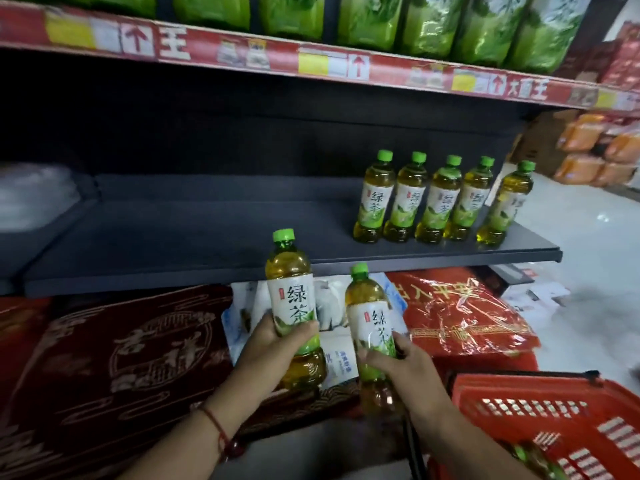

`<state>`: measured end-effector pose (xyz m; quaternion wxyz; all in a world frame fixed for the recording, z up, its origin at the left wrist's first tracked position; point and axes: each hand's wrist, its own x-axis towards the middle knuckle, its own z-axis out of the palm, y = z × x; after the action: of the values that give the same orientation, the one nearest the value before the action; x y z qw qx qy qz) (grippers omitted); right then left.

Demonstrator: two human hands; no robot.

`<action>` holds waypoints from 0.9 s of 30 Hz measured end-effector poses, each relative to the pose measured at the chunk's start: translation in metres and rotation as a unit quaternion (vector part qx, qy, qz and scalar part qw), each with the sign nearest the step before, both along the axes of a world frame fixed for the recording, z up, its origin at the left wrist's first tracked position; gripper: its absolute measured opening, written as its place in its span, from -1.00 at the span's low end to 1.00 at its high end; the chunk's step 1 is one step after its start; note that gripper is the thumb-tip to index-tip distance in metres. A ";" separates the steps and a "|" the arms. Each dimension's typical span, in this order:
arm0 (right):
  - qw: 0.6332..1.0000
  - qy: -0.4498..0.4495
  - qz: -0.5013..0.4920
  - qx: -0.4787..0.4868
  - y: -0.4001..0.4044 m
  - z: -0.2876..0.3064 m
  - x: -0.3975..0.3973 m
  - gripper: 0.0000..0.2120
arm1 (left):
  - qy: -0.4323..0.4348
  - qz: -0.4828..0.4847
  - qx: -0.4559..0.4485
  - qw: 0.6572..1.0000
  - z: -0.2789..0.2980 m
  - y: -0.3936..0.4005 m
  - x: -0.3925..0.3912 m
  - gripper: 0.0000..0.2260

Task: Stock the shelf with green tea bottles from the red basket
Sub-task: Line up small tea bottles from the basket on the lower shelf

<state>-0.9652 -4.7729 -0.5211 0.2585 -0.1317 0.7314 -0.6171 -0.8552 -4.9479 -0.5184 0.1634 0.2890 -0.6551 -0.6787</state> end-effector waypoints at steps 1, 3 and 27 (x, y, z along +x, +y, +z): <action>1.000 0.007 0.005 -0.007 -0.010 0.005 -0.007 -0.71 | -0.005 0.009 -0.012 1.000 0.000 -0.006 -0.002 -0.58; 0.999 0.032 0.018 -0.019 -0.034 0.017 -0.027 -0.65 | -0.019 0.022 -0.038 0.999 0.002 -0.019 -0.007 -0.56; 0.964 0.254 -0.076 0.028 -0.228 0.029 -0.183 -0.49 | 0.001 0.036 0.006 0.999 -0.006 -0.081 -0.040 -0.65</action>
<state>-1.1479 -5.0008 -0.4917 0.0205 -0.2212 0.7980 -0.5602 -0.8950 -5.0293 -0.5244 0.1862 0.3127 -0.6398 -0.6769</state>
